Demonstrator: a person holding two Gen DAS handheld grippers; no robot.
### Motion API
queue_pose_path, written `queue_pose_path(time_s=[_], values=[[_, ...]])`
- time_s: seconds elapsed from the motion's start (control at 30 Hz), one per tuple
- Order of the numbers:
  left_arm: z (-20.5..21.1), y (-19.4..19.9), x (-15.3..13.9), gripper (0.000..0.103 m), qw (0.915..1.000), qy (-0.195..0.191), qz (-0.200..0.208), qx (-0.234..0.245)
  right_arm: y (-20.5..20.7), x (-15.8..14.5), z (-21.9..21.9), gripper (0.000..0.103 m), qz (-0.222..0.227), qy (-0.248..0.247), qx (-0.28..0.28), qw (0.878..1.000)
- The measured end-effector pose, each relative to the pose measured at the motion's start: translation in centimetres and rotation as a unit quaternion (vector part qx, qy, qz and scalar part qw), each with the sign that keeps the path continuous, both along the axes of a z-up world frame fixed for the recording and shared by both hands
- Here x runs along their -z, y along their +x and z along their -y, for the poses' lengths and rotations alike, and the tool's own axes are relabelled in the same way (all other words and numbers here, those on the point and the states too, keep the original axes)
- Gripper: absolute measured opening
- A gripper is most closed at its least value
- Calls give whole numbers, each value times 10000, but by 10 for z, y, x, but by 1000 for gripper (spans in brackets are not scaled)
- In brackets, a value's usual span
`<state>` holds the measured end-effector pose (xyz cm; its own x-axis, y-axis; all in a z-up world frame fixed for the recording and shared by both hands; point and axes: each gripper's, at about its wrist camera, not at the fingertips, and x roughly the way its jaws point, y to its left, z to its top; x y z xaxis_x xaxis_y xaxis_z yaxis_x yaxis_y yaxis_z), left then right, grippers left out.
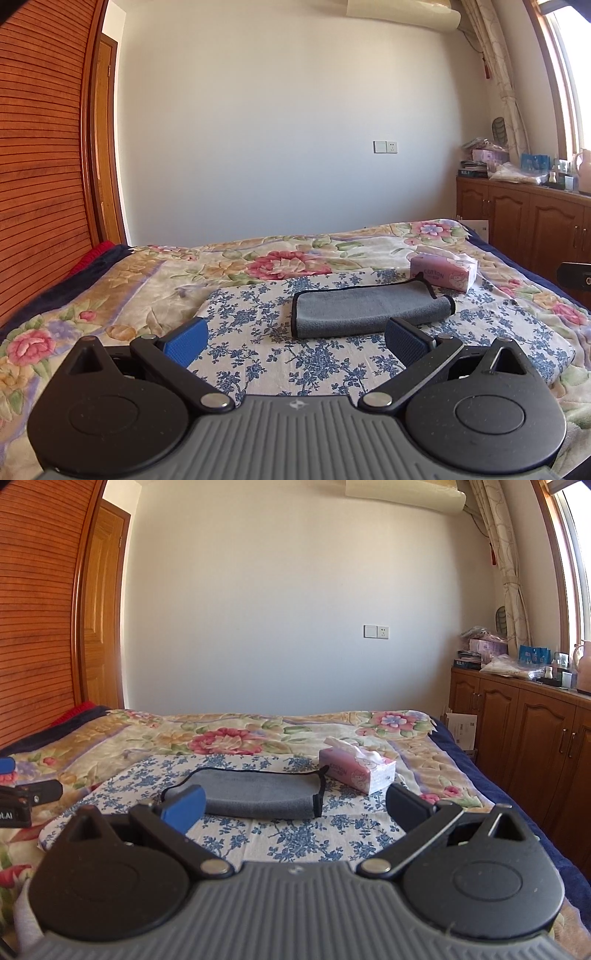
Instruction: Fold towel
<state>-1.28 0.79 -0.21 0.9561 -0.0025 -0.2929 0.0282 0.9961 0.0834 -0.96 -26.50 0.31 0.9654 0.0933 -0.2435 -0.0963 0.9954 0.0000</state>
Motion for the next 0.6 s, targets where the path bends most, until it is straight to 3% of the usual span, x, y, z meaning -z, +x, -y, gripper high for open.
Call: queue_pose_path(time_s=[0.6], values=[[1,1,1,103,10000,-5,-14,14,-1,1,2,103,-3,13,21,10000]])
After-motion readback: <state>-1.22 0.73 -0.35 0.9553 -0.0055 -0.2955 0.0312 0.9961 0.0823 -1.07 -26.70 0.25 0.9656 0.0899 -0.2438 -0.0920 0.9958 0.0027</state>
